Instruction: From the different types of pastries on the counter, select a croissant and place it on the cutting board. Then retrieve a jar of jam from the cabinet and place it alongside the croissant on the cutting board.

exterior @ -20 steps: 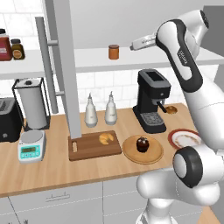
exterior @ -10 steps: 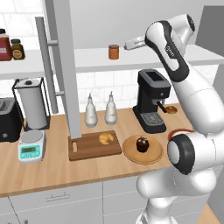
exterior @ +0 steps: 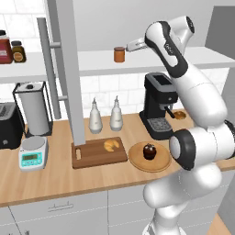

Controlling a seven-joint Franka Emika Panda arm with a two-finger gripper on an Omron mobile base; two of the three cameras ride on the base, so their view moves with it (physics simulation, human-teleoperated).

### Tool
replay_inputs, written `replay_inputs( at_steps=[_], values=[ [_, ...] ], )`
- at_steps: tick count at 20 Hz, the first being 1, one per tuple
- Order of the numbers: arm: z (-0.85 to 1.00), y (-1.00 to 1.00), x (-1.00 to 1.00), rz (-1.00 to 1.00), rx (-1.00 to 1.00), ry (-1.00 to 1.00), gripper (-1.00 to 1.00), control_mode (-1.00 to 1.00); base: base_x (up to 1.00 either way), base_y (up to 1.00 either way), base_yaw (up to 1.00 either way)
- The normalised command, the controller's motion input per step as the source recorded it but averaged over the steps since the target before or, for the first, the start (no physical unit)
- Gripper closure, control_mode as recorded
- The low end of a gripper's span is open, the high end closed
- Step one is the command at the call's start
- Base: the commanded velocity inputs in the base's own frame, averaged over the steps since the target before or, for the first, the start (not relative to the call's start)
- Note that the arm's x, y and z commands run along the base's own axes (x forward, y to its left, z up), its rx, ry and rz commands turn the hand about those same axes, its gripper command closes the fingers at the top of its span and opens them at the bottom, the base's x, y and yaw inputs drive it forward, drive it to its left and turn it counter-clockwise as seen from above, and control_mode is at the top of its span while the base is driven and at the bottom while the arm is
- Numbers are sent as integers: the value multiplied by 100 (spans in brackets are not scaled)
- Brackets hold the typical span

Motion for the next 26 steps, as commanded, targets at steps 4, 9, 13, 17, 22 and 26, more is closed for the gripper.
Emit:
replay_inputs(
  at_steps=[4, 9, 13, 17, 22, 26],
  values=[
    [-13, 6, 28, 0, 0, 0, -100, -100, 0, 0, 0],
    [-14, 11, 30, 0, 0, 0, -100, -100, 0, 0, 0],
    [-5, 14, 25, 0, 0, 0, -100, -100, 0, 0, 0],
    [-7, 12, 28, 0, 0, 0, -100, -100, 0, 0, 0],
    [-17, 8, 29, 0, 0, 2, -100, -100, 0, 0, 0],
    [-20, 12, 31, 0, 0, 1, -100, -100, 0, 0, 0]
  ],
)
